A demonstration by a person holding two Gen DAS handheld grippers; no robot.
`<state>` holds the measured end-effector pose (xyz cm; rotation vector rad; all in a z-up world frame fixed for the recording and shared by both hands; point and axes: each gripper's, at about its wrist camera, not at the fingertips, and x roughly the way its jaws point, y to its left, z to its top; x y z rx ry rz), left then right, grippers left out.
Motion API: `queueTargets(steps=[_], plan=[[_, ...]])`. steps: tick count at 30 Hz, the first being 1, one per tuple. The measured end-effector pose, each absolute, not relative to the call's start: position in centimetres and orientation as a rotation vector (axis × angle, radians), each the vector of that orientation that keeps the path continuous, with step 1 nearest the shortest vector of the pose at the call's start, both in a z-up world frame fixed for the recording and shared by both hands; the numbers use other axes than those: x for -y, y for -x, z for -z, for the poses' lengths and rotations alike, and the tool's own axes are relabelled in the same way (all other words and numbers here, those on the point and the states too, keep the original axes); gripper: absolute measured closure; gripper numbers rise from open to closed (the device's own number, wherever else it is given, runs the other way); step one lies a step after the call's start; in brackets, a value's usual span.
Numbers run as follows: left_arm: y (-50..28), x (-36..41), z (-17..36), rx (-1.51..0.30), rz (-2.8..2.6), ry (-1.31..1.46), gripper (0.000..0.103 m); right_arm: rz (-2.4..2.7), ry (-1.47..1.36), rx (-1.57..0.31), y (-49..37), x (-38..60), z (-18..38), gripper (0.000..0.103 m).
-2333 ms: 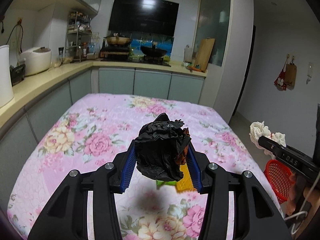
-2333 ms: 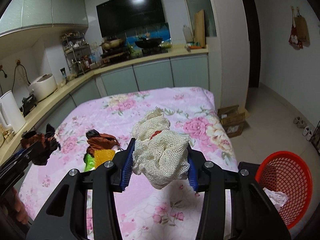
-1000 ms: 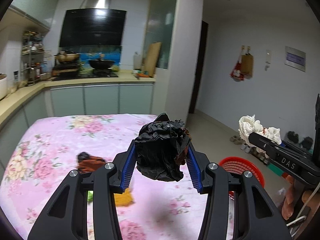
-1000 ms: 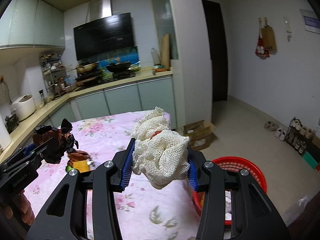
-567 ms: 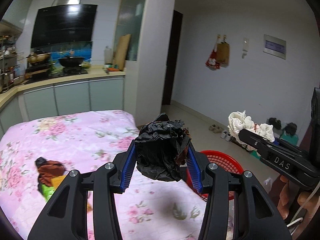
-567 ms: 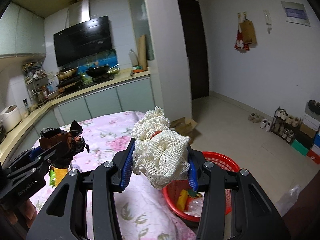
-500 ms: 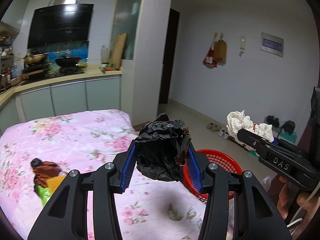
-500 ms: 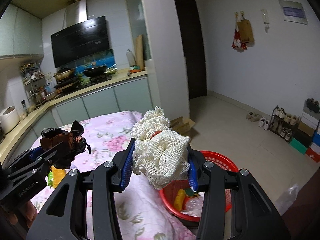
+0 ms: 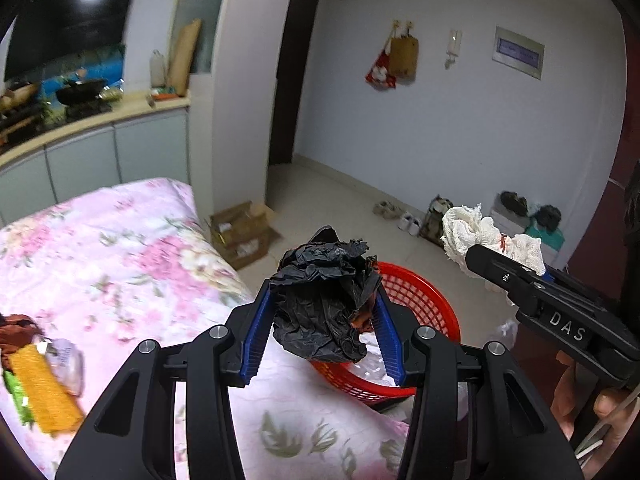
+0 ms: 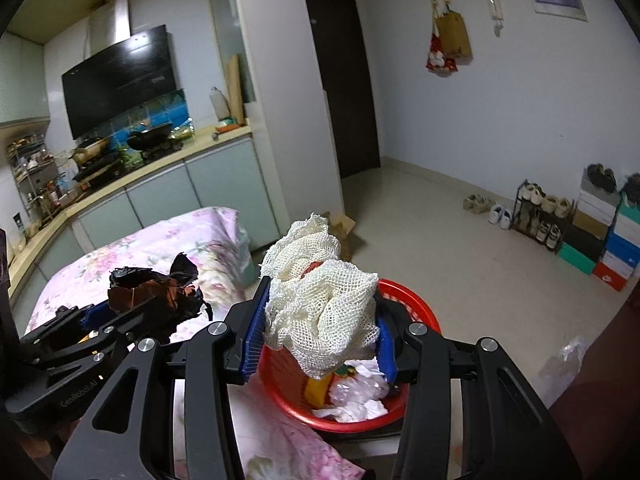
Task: Collect trash
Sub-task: 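Lift the black bag and cream scrubber and carry them over the red wastebasket, then open both tools to drop the bag and scrubber into the wastebasket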
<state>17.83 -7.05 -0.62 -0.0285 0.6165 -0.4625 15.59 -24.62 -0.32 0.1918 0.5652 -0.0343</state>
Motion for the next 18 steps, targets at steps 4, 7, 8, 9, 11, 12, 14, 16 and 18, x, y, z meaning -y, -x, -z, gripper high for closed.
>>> queueTargets(steps=[4,7,8,9,11,12,14,16,18], plan=[[-19.4,8.6,2.2,-0.662,0.470,0.004,0.058,0.049,-0.217,-0.604,-16.3,25.4,1.5,0.059],[-20.7,9.6,3.6,-0.708,0.483,0.003,0.058,0.064,-0.230,-0.630,-16.8,26.0,2.5,0.059],[-20.9,9.9,3.7,-0.716,0.485,0.003,0.058,0.071,-0.237,-0.643,-17.2,26.3,2.9,0.059],[-21.3,10.3,4.1,-0.731,0.489,0.003,0.058,0.076,-0.243,-0.654,-17.4,26.6,3.2,0.059],[-22.0,10.9,4.7,-0.757,0.502,0.002,0.057,0.081,-0.258,-0.681,-17.9,27.1,4.0,0.059],[-22.4,11.2,5.0,-0.768,0.506,0.002,0.057,0.083,-0.266,-0.693,-18.2,27.3,4.4,0.059],[-22.9,11.7,5.5,-0.792,0.517,0.007,0.058,0.088,-0.277,-0.714,-18.7,27.7,5.1,0.059],[-23.5,12.2,6.0,-0.814,0.526,0.012,0.057,0.092,-0.285,-0.726,-19.0,28.2,5.6,0.059],[-24.0,12.8,6.5,-0.832,0.534,0.008,0.057,0.099,-0.292,-0.743,-19.6,28.7,6.3,0.059]])
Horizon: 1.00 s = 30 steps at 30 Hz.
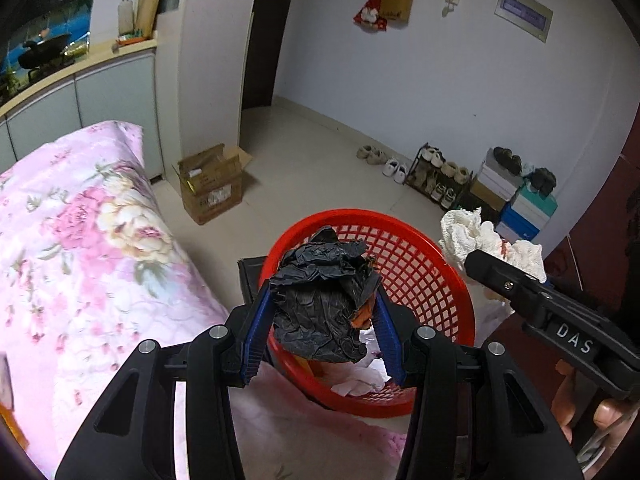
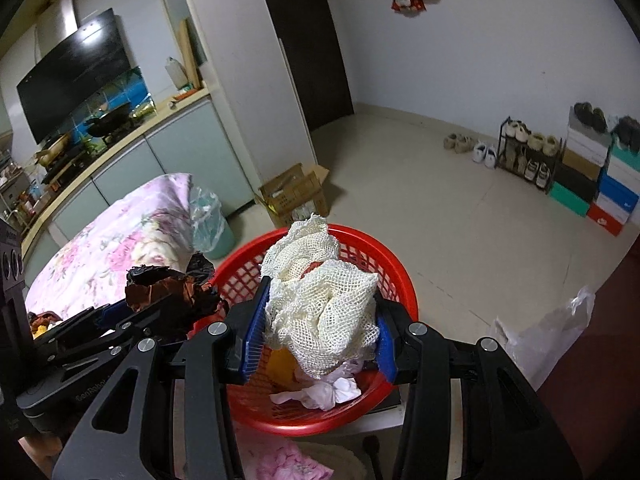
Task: Collect trash
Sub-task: 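Open both tools to drop the bag and scrubber into the wastebasket, then move both tools back over the remaining trash on the bed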
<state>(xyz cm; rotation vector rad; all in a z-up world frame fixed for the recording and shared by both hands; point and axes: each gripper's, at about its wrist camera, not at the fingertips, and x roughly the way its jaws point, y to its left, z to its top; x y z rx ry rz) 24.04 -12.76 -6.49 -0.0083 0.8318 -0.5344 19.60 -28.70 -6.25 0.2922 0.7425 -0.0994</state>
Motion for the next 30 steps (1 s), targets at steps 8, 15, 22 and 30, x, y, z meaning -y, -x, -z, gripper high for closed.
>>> queueTargets(steps=[8,15,22,30], plan=[[-25.5,14.2,8.3,-0.904,0.567,0.011,0.056,0.090,-0.332,-0.834,-21.6,29.5,8.3,0.056],[-25.3,14.8,8.8,-0.918,0.569,-0.013,0.038,0.093,-0.385,-0.842,-21.3,30.4,8.7,0.039],[-24.6,13.4,7.2,-0.868,0.517,-0.013,0.026,0.105,-0.392,-0.826,-20.3,30.8,8.2,0.039],[-23.5,10.5,5.1,-0.809,0.441,0.023,0.025,0.099,-0.370,-0.783,-19.1,30.3,6.9,0.039]])
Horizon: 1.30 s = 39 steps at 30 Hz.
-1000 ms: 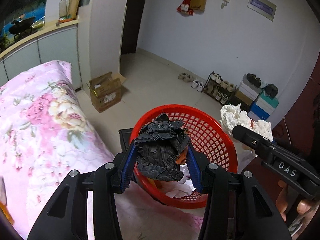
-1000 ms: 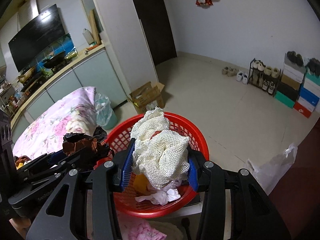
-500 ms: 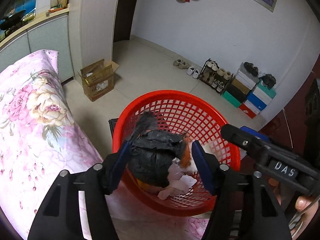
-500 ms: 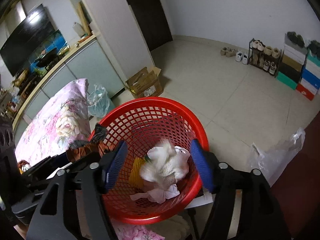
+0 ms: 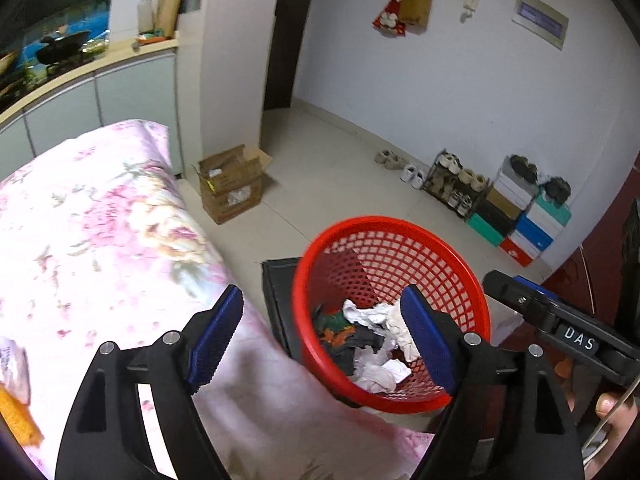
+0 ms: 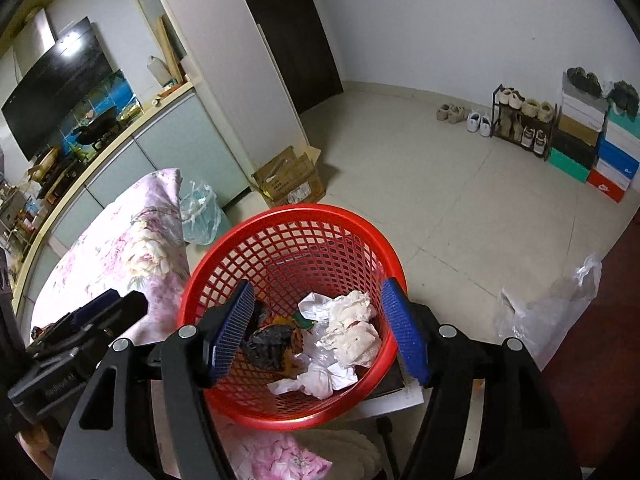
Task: Collect trash
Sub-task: 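Move both tools back over the remaining trash on the bed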
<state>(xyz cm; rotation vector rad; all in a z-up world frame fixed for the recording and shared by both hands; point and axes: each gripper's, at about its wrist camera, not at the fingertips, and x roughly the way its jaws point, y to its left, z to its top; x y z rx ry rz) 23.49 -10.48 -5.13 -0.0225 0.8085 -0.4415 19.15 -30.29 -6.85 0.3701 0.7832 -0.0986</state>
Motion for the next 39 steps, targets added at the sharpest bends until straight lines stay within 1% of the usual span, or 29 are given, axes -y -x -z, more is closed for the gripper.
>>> queueTargets(steps=[15,18,23,25,26,28,39], plan=[[-20.4,5.3,3.0,-0.741,0.341,0.075,0.024,0.056,-0.295,-0.693,-17.1,27.3,4.9,0.038],[-19.6,4.5,2.8,-0.736,0.326,0.088,0.024,0.030,-0.276,-0.680,-16.7,26.2,4.4,0.034],[-18.7,2.5,2.6,-0.733,0.296,0.114,0.024,-0.018,-0.238,-0.663,-16.4,24.0,3.8,0.033],[-18.2,1.4,2.5,-0.730,0.267,0.123,0.024,-0.038,-0.231,-0.658,-16.3,23.1,3.7,0.032],[-17.8,0.7,2.5,-0.728,0.252,0.132,0.024,-0.049,-0.228,-0.654,-16.2,22.6,3.6,0.028],[-17.4,-0.4,2.5,-0.726,0.235,0.149,0.023,-0.071,-0.224,-0.645,-16.0,21.5,3.6,0.026],[-14.1,-8.9,2.5,-0.716,0.087,0.219,0.022,-0.207,-0.156,-0.666,-16.1,14.7,3.6,0.026]])
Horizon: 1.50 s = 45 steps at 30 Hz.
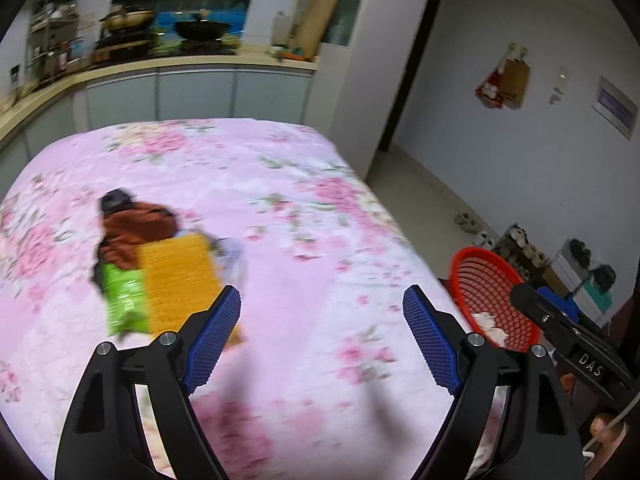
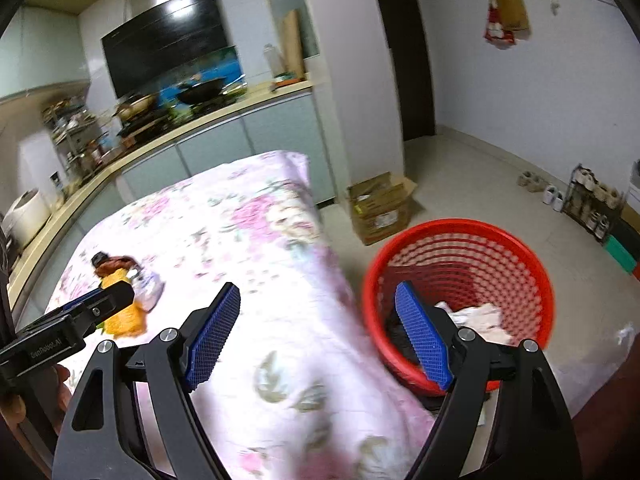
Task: Collect trash
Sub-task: 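Move both tools back over the remaining trash on the bed, then grasp the green packet with the left tool while the right tool grasps the yellow foam mesh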
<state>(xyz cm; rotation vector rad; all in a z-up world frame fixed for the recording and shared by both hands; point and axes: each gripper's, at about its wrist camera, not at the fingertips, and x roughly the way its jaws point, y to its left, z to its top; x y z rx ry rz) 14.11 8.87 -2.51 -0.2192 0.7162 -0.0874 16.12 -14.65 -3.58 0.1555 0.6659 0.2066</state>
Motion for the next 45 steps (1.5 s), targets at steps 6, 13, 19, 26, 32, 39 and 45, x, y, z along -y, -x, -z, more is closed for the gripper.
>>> queueTargets(steps=[6,13,19,26,32,39,45], plan=[[-12.6,-14.0,2.9,-0.712,-0.019,0.266,0.022,-0.270,-0.124,-0.680,-16.2,11.6,3.5,0.026],[-11.1,-19.6,3.8,-0.730,-0.141,0.329,0.022,-0.326,-0.095,-0.710,-16.5,8.8,3.9,0.026],[-11.7,-22.1,5.4,-0.765,-0.170,0.377,0.022,-0.361,-0.068,-0.716,-17.0,6.9,3.7,0.026],[-14.4,-21.9,7.3,-0.812,-0.153,0.382,0.023,-0.368,-0.053,-0.727,-17.9,5.9,3.9,0.026],[-16.2,-22.0,8.4,-0.837,-0.138,0.381,0.041,-0.364,-0.051,-0.748,-18.8,5.5,4.5,0.026],[-16.9,-21.9,8.7,-0.833,-0.121,0.368,0.058,-0.387,-0.036,-0.763,-19.0,4.5,5.1,0.026],[-16.0,-21.8,8.3,-0.819,-0.108,0.361,0.069,-0.421,-0.013,-0.760,-18.8,3.0,5.1,0.026]])
